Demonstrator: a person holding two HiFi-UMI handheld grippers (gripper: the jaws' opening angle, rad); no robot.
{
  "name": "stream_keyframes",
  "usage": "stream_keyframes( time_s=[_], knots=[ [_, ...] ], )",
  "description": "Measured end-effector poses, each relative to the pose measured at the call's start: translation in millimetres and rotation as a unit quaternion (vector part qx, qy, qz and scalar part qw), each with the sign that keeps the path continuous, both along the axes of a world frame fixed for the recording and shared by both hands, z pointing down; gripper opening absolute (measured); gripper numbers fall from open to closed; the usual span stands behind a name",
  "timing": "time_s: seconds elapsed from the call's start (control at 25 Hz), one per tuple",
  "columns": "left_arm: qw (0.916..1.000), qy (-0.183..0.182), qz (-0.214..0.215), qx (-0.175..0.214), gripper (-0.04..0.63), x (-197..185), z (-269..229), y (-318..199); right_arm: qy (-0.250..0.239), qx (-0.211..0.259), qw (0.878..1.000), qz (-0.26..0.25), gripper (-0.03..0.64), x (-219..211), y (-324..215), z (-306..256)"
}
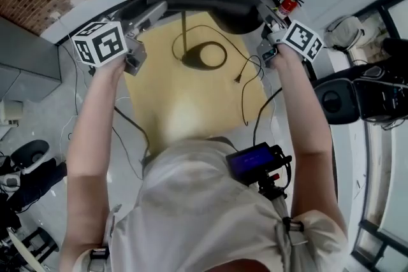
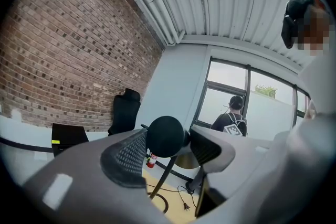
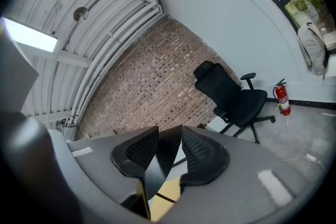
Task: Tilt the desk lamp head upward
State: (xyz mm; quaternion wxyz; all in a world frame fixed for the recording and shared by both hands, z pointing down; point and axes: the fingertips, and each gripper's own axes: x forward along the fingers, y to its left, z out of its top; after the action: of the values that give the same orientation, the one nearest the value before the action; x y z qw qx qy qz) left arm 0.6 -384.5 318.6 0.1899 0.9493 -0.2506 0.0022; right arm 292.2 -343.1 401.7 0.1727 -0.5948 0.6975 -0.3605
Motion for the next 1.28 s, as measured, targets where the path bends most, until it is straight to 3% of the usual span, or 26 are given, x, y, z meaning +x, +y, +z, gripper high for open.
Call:
stream_keyframes(
  time_s=[0.16, 0.48, 0.6, 0.96, 1.08, 1.28],
  knots=[
    [0.9996, -0.016, 0.018, 0.012, 0.261, 1, 8, 7, 0.007, 0.037, 0.999, -0.030, 0.132, -6, -1, -10],
    [0.9967, -0.047, 0.041, 0.053, 0.259, 13, 8, 7, -0.011, 0.039, 0.999, -0.033, 0.127, 3, -3, -12],
    [0.9964, -0.049, 0.044, 0.054, 0.259, 10, 12, 6, 0.000, 0.026, 0.999, -0.023, 0.127, 4, -1, -11],
    [0.9963, -0.043, 0.057, 0.047, 0.253, 5, 27, 10, 0.021, 0.072, 0.997, -0.029, 0.117, 7, -10, -47],
    [0.9964, -0.041, 0.060, 0.045, 0.253, 2, 32, 12, 0.045, 0.052, 0.997, -0.017, 0.118, 6, -4, -53],
    [0.9961, -0.045, 0.063, 0.044, 0.253, 0, 38, 13, 0.070, 0.080, 0.994, -0.034, 0.118, 2, -9, -71]
  ],
)
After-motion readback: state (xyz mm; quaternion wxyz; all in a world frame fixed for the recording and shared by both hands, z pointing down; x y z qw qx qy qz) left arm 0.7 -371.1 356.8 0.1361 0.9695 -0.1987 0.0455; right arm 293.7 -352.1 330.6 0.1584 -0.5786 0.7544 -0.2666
